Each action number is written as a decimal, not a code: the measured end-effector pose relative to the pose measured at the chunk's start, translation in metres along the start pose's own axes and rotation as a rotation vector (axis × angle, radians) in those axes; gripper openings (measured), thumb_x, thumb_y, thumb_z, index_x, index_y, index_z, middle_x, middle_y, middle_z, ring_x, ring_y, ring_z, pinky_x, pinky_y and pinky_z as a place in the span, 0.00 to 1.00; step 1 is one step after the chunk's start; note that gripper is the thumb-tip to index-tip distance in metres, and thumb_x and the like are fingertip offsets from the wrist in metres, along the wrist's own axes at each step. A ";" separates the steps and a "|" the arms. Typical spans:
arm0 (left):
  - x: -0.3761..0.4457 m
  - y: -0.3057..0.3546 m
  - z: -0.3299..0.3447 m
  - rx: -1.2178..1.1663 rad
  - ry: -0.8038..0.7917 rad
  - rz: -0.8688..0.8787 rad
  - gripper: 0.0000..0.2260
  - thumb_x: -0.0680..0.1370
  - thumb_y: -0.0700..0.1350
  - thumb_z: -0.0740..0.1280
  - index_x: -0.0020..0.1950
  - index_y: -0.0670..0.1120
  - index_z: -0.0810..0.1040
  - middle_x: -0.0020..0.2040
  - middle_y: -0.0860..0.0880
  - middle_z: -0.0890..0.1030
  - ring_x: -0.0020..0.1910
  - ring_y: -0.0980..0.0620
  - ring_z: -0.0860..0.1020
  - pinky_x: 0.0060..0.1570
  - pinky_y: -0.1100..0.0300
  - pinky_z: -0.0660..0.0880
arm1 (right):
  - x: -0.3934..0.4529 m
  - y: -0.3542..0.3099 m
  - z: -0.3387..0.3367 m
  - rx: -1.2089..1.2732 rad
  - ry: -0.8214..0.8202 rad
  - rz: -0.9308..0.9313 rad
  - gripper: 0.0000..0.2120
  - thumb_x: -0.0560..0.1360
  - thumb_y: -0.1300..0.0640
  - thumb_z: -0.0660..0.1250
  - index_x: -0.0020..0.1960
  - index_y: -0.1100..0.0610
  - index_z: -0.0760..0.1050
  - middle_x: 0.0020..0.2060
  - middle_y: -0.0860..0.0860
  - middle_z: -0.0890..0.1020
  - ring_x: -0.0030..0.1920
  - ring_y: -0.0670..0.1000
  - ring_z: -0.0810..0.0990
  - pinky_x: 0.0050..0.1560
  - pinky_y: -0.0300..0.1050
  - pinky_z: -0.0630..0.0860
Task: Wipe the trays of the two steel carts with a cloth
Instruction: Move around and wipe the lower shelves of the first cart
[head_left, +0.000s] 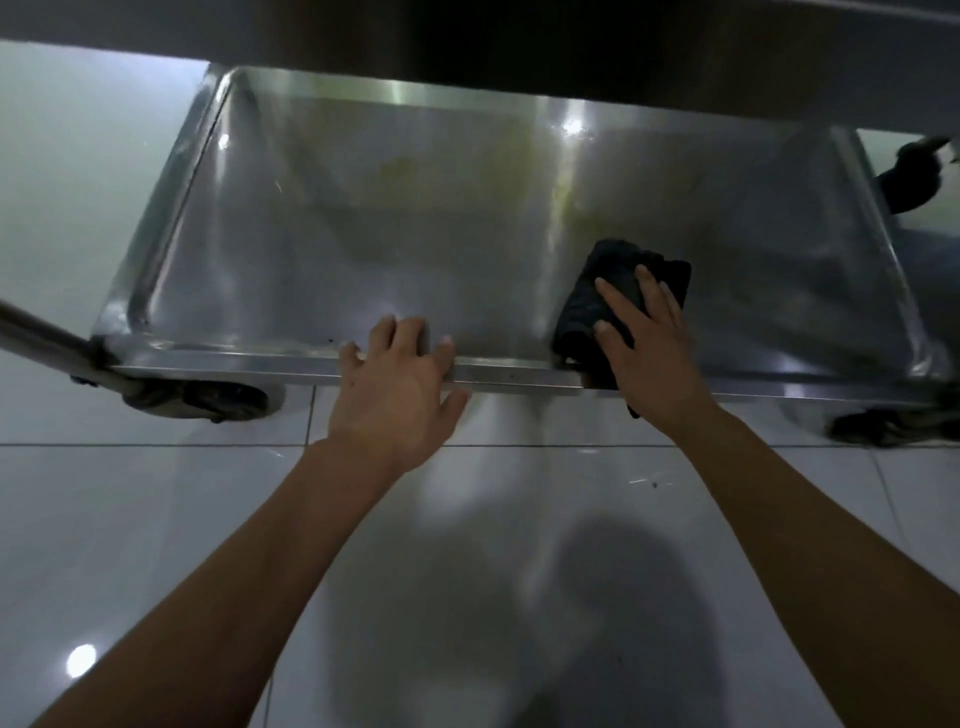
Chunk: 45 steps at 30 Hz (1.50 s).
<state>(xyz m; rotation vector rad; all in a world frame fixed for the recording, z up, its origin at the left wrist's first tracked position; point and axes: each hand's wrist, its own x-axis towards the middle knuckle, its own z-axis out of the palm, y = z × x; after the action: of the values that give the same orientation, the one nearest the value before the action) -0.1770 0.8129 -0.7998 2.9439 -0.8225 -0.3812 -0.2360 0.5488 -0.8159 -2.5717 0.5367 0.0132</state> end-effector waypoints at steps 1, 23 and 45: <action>-0.002 -0.001 0.002 0.020 -0.007 0.008 0.25 0.80 0.62 0.60 0.74 0.54 0.66 0.72 0.47 0.64 0.76 0.40 0.57 0.69 0.36 0.63 | 0.000 0.001 -0.002 0.005 -0.007 0.002 0.22 0.84 0.46 0.55 0.78 0.40 0.60 0.81 0.47 0.48 0.80 0.52 0.44 0.79 0.54 0.47; -0.023 -0.036 -0.009 -0.240 0.279 -0.022 0.10 0.78 0.51 0.68 0.58 0.54 0.82 0.64 0.48 0.78 0.64 0.42 0.74 0.58 0.43 0.74 | -0.014 -0.010 0.000 -0.021 0.046 -0.013 0.22 0.85 0.52 0.54 0.79 0.46 0.60 0.81 0.49 0.47 0.80 0.53 0.42 0.77 0.51 0.39; -0.048 -0.131 0.002 -0.035 0.190 -0.155 0.21 0.77 0.56 0.68 0.70 0.59 0.75 0.69 0.50 0.74 0.72 0.40 0.68 0.66 0.36 0.66 | 0.073 -0.232 0.128 -0.118 -0.126 -0.262 0.23 0.84 0.47 0.52 0.79 0.41 0.57 0.81 0.49 0.44 0.80 0.55 0.41 0.77 0.58 0.41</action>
<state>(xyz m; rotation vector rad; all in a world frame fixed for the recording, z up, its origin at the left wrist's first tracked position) -0.1512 0.9503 -0.8077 2.9604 -0.5619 -0.1192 -0.0699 0.7677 -0.8238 -2.7146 0.1546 0.1184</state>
